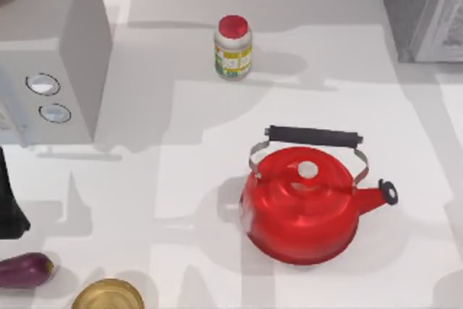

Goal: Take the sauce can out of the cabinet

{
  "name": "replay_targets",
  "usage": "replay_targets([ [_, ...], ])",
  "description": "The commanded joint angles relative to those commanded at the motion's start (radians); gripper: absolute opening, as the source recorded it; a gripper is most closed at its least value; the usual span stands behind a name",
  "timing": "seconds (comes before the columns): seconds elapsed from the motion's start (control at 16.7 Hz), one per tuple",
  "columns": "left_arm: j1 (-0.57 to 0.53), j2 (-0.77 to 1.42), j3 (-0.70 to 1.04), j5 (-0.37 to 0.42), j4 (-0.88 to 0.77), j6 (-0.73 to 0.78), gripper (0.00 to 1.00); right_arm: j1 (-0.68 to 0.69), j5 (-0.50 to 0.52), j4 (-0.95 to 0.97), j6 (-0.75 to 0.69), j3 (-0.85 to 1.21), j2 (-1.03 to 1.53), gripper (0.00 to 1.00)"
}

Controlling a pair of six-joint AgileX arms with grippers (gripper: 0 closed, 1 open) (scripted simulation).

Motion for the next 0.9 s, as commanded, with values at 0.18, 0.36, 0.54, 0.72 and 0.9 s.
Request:
replay_targets([
  [0.18, 0.000, 0.000, 0.000, 0.000, 0.000, 0.000, 1.00, 0.004, 0.002, -0.001, 0.000, -0.003, 0.000, 1.00],
  [0.36, 0.000, 0.000, 0.000, 0.000, 0.000, 0.000, 1.00, -0.002, -0.001, -0.012, 0.000, 0.065, 0.053, 1.00],
  [0.54, 0.000, 0.000, 0.000, 0.000, 0.000, 0.000, 1.00, -0.010, -0.008, -0.031, 0.000, 0.176, 0.145, 1.00],
  [0.72, 0.000, 0.000, 0.000, 0.000, 0.000, 0.000, 1.00, -0.020, -0.016, -0.049, -0.001, 0.277, 0.227, 1.00],
  [0.9, 0.000, 0.000, 0.000, 0.000, 0.000, 0.000, 1.00, -0.024, -0.019, -0.056, -0.001, 0.319, 0.262, 1.00],
])
